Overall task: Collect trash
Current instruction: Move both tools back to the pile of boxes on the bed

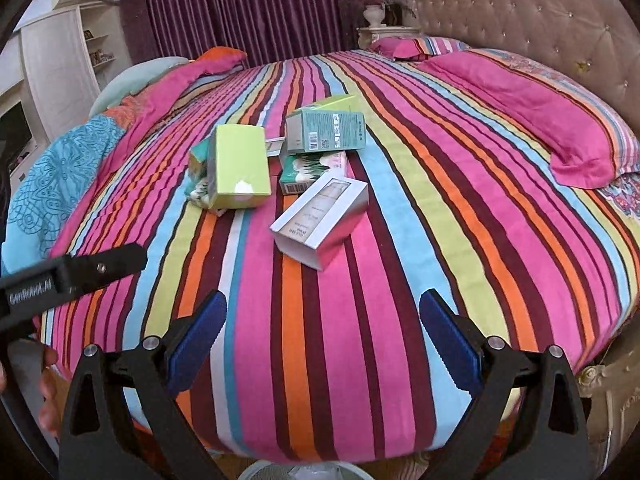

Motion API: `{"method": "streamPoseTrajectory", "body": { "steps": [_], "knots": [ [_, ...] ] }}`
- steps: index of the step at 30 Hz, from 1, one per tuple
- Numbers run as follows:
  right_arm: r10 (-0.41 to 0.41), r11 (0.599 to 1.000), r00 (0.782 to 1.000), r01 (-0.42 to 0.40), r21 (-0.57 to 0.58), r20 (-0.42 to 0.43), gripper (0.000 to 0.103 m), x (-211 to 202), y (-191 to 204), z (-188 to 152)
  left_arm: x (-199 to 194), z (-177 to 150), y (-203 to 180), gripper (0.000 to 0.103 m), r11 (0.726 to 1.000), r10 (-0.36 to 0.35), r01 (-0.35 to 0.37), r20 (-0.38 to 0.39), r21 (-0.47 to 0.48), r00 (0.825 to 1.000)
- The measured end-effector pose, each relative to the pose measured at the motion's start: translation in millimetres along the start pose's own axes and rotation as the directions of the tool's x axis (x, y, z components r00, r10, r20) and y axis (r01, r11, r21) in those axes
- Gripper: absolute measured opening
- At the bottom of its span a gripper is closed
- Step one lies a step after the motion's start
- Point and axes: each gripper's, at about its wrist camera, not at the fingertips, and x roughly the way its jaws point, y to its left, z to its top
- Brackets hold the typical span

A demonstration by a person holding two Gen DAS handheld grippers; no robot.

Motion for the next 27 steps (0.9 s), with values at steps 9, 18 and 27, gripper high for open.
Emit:
{"method": "streamPoseTrajectory", "body": {
  "steps": [9, 18, 27],
  "knots": [
    [-0.029, 0.999, 0.999, 0.028, -0.041, -0.025, 0.093, 36.7, 11.7, 18.7, 46.3, 45.6, -7.3, 0.083, 0.999, -0.032, 0.031, -0.040, -0.027, 0.999],
    [-0.061, 0.998, 0.997, 0.060, -0.019, -0.054, 0.093, 65.7, 11.1, 31.9, 84.1, 79.4, -5.4, 0.083, 0.997, -0.059, 0.055, -0.070, -0.058, 0.996],
    [-0.099, 0.995, 0.992, 0.100, 0.010, -0.072, 0.093, 88.3, 9.5, 37.0, 107.4, 95.5, -18.0, 0.083, 0.995, -0.087, 0.082, -0.087, -0.054, 0.992]
  ]
}}
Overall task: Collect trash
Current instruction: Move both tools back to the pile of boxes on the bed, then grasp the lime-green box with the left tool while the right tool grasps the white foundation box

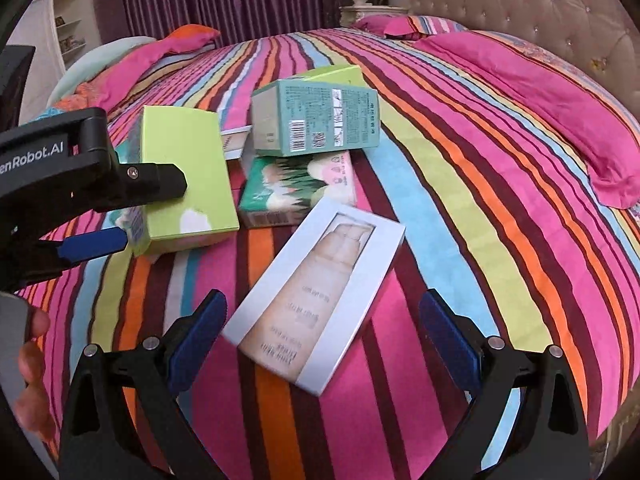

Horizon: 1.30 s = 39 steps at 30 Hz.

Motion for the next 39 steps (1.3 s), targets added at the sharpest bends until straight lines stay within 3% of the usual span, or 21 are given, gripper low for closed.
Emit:
{"method": "streamPoseTrajectory", "body": {
  "steps": [5, 12, 13, 15, 16, 17, 19, 22, 30, 39],
  "knots": [
    [-0.056, 0.998, 0.998, 0.056, 0.001, -0.022, 0.093, 13.2, -8.3, 3.7, 6.2, 0.8, -7.3, 0.083, 0.999, 0.023, -0.023, -0.002, -0.023, 1.000],
    [-0.058, 0.998, 0.998, 0.058, -0.010, -0.015, 0.092, 15.4, -12.7, 5.7, 16.7, 3.4, -20.4, 0.081, 0.997, 0.081, -0.081, -0.001, 0.001, 0.997],
    [-0.053, 0.999, 0.998, 0.053, -0.010, -0.015, 0.091, 15.2, -13.4, 5.6, 16.9, 3.0, -22.2, 0.076, 0.996, 0.088, -0.088, 0.002, 0.007, 0.996],
    [-0.046, 0.999, 0.999, 0.046, -0.013, -0.017, 0.089, 15.0, -15.1, 5.3, 18.3, 1.9, -25.2, 0.055, 0.999, 0.047, -0.047, -0.003, 0.011, 0.999],
    [-0.047, 0.999, 0.999, 0.047, -0.018, -0.017, 0.084, 14.8, -15.7, 5.0, 18.1, 1.4, -26.5, 0.052, 0.999, 0.033, -0.032, -0.005, 0.012, 0.999],
    [-0.046, 0.999, 0.999, 0.046, -0.022, -0.015, 0.081, 15.1, -17.5, 6.0, 17.9, 1.1, -29.5, 0.052, 0.999, 0.045, -0.045, -0.004, 0.022, 0.999],
    [-0.032, 0.999, 0.999, 0.032, -0.035, -0.010, 0.065, 10.8, -16.3, 4.5, 18.0, -0.5, -32.4, 0.051, 0.998, 0.050, -0.050, -0.001, 0.034, 0.999],
    [0.000, 0.999, 1.000, -0.001, -0.034, -0.014, 0.060, 7.3, -20.9, 5.0, 16.0, -5.2, -31.6, 0.050, 0.999, 0.030, -0.030, -0.002, 0.031, 1.000],
    [0.054, 0.998, 0.998, -0.054, -0.021, 0.013, 0.057, -18.1, -36.7, 7.3, -11.9, -23.8, -28.9, 0.050, 0.998, 0.023, -0.025, 0.039, 0.060, 0.999],
    [0.052, 0.998, 0.999, -0.052, -0.024, 0.000, 0.057, -41.9, -43.9, -10.5, -49.8, -64.3, -15.5, 0.050, 0.996, 0.041, -0.045, 0.046, 0.081, 0.998]
  ]
}}
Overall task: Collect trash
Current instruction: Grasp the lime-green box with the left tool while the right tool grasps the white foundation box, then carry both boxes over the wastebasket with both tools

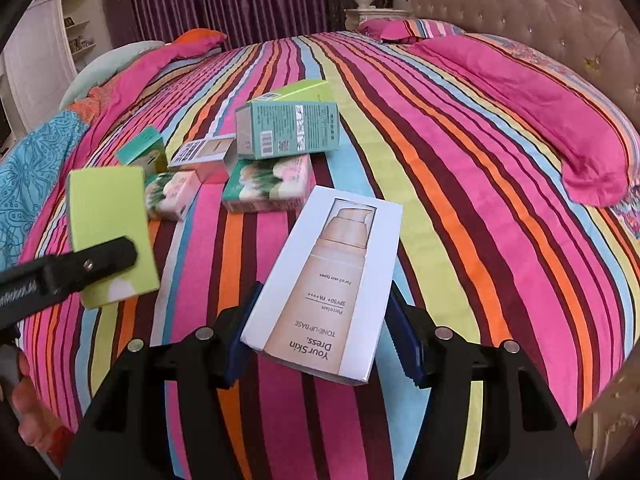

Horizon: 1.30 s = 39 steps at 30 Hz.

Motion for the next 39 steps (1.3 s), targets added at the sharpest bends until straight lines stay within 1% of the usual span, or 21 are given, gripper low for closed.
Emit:
{"method": "streamPoseTrajectory", "body": {
  "steps": [5, 8, 16, 19, 23, 27, 31, 33, 36, 38, 39],
  "knots": [
    [0.028, 1.000, 0.999, -0.028, 0.004, -0.016, 0.057, -14.9, -1.7, -19.3, -22.7, -31.0, 7.7, 0.050, 1.000, 0.017, -0.017, -0.003, 0.013, 1.000],
    [0.057, 0.998, 0.998, -0.057, 0.010, -0.033, 0.057, -23.7, -1.8, -28.5, -38.3, -49.3, 11.5, 0.050, 1.000, 0.020, -0.021, 0.010, 0.015, 1.000],
    [0.106, 0.994, 0.994, -0.106, -0.025, -0.009, 0.057, -66.0, 7.9, -47.8, -82.5, -96.5, 13.0, 0.050, 0.998, 0.006, -0.008, 0.030, 0.056, 1.000],
    [0.130, 0.991, 0.991, -0.130, -0.009, -0.018, 0.057, -79.4, 5.8, -59.4, -95.5, -116.7, 14.1, 0.050, 0.997, 0.008, -0.009, 0.027, 0.071, 1.000],
    [0.132, 0.991, 0.991, -0.132, -0.011, -0.026, 0.057, -96.4, 4.4, -78.7, -111.9, -150.1, 16.7, 0.050, 0.996, 0.022, -0.023, 0.020, 0.092, 1.000],
    [0.143, 0.989, 0.988, -0.144, -0.010, -0.052, 0.057, -106.9, 5.2, -97.8, -118.0, -181.2, 20.3, 0.050, 0.995, 0.021, -0.020, -0.013, 0.096, 1.000],
    [0.155, 0.988, 0.985, -0.156, 0.003, -0.081, 0.057, -112.9, 6.7, -120.2, -111.8, -211.6, 28.2, 0.050, 0.999, 0.000, 0.004, -0.081, 0.051, 0.997],
    [0.160, 0.987, 0.981, -0.160, 0.007, -0.109, 0.057, -112.5, 8.4, -132.6, -107.7, -224.3, 28.1, 0.050, 0.998, 0.003, 0.003, -0.105, 0.057, 0.994],
    [0.183, 0.983, 0.966, -0.181, 0.026, -0.183, 0.057, -104.9, 11.3, -155.2, -98.5, -242.8, 25.5, 0.050, 0.997, 0.007, 0.004, -0.151, 0.071, 0.989],
    [0.192, 0.981, 0.952, -0.187, 0.045, -0.238, 0.057, -96.1, 12.7, -168.0, -86.4, -254.9, 23.4, 0.050, 0.997, 0.007, 0.009, -0.204, 0.076, 0.979],
    [0.203, 0.979, 0.941, -0.194, 0.058, -0.270, 0.057, -90.0, 13.3, -175.0, -81.9, -259.4, 21.5, 0.050, 0.996, 0.010, 0.009, -0.223, 0.085, 0.975]
  ]
}}
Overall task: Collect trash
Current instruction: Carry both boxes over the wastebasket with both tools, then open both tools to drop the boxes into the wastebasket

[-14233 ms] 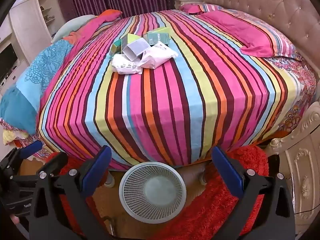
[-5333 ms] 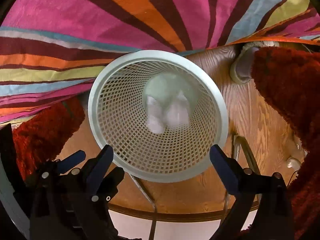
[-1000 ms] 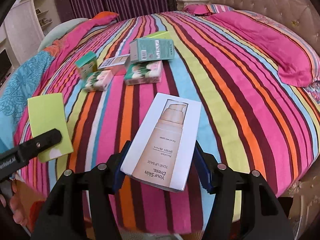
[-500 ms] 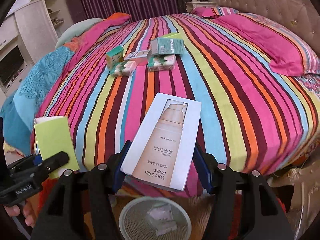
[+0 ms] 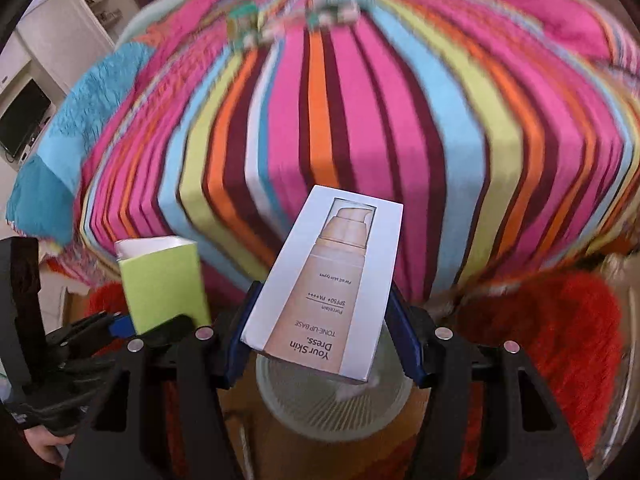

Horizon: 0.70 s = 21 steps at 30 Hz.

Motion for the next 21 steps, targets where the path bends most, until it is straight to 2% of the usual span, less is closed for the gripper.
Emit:
{"method": "streamPoseTrajectory", "body": {
  "steps": [5, 11, 16, 21],
  "knots": [
    [0.007, 1.000, 0.991, -0.004, 0.023, -0.137, 0.057, 31.1, -2.9, -12.6, 34.3, -13.6, -1.6, 0.050, 1.000, 0.012, -0.012, -0.129, 0.007, 0.992],
    [-0.002, 0.998, 0.951, 0.022, 0.061, -0.309, 0.057, 71.6, -12.1, -26.6, 64.4, -22.1, 6.1, 0.050, 0.999, 0.029, -0.034, -0.239, -0.018, 0.971],
    [0.043, 0.993, 0.907, 0.007, 0.118, -0.418, 0.057, 98.5, -18.7, -34.8, 88.8, -28.8, 14.0, 0.050, 0.998, 0.026, -0.043, -0.340, -0.042, 0.940],
    [0.060, 0.991, 0.882, 0.002, 0.132, -0.467, 0.057, 111.5, -16.7, -39.1, 105.5, -34.7, 18.7, 0.050, 0.997, 0.034, -0.061, -0.413, -0.052, 0.910]
  ]
}}
